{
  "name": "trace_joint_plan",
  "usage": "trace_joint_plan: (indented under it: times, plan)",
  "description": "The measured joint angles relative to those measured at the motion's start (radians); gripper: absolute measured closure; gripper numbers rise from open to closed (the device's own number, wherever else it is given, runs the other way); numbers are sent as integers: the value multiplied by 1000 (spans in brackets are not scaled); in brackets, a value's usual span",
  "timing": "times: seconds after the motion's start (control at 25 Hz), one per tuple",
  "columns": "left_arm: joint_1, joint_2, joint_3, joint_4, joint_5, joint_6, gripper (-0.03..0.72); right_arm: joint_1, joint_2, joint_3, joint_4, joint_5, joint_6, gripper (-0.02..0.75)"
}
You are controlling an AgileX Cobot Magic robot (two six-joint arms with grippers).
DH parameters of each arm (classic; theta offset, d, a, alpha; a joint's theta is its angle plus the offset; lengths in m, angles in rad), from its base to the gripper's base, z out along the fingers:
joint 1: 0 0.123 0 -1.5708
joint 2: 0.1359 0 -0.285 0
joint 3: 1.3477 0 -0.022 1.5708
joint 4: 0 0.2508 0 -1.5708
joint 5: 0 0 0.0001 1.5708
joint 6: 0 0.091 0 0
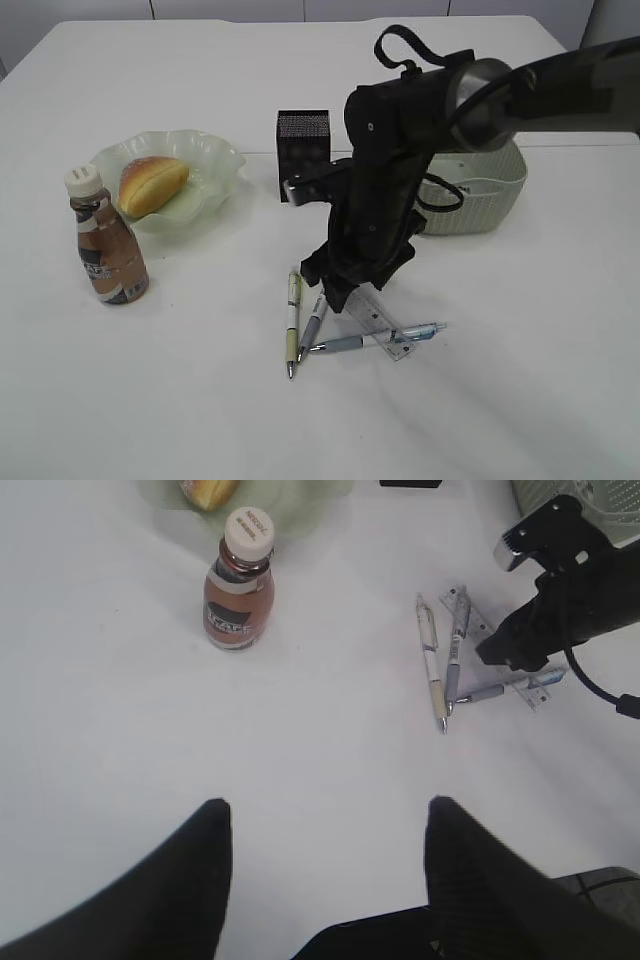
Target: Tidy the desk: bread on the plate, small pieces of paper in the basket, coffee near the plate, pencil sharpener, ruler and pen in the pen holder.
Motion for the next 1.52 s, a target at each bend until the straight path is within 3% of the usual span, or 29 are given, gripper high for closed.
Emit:
trace_joint_plan:
  times: [1.52]
  plan:
    - [1,0,0,3,0,0,244,0,51,-32,-1,1,-13,216]
